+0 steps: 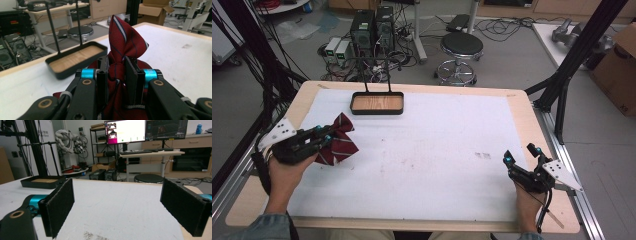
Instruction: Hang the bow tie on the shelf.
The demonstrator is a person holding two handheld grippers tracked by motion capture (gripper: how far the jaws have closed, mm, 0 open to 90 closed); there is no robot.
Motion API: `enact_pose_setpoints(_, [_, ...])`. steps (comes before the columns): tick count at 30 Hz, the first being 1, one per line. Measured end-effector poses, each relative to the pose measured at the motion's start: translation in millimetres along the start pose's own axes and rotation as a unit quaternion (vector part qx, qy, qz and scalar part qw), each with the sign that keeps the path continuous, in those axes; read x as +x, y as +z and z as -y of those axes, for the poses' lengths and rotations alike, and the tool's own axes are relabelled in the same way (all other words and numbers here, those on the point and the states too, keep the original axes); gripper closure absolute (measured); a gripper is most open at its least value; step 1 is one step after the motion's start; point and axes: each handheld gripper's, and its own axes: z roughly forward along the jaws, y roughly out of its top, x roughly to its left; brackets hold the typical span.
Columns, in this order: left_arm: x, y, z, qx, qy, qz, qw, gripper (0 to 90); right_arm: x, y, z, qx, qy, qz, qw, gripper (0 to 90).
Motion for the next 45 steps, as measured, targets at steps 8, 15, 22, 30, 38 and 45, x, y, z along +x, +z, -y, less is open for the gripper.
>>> enact_pose_setpoints(8, [5.6,43.2,-30.9,0.002,0.015,0.030,0.9994,73.0,-2.6,0.9,1.7,0.001,-0.001,0.002,1.0000,11.1])
enact_pose_setpoints(15, [12.9,75.9,-57.2,-0.010,0.020,0.047,0.9987,73.0,-2.7,1.8,2.6,0.003,-0.003,0.002,1.0000,11.1])
enact_pose_setpoints(22, [14.0,113.0,-86.6,-0.014,0.025,0.049,0.9984,73.0,-4.0,2.4,3.6,0.004,-0.001,0.002,1.0000,11.1])
enact_pose_setpoints(30, [7.6,157.3,-110.0,-0.001,0.017,0.032,0.9994,73.0,-5.7,2.3,3.6,0.003,0.003,0.003,1.0000,11.1])
enact_pose_setpoints(38, [-0.2,199.3,-125.1,0.015,-0.009,-0.013,0.9998,73.0,-6.9,1.9,3.4,0.001,0.006,0.003,1.0000,11.1])
enact_pose_setpoints(45, [2.6,227.8,-129.0,0.035,-0.023,-0.041,0.9983,73.0,-9.9,0.7,3.0,-0.002,0.009,0.004,1.0000,11.1])
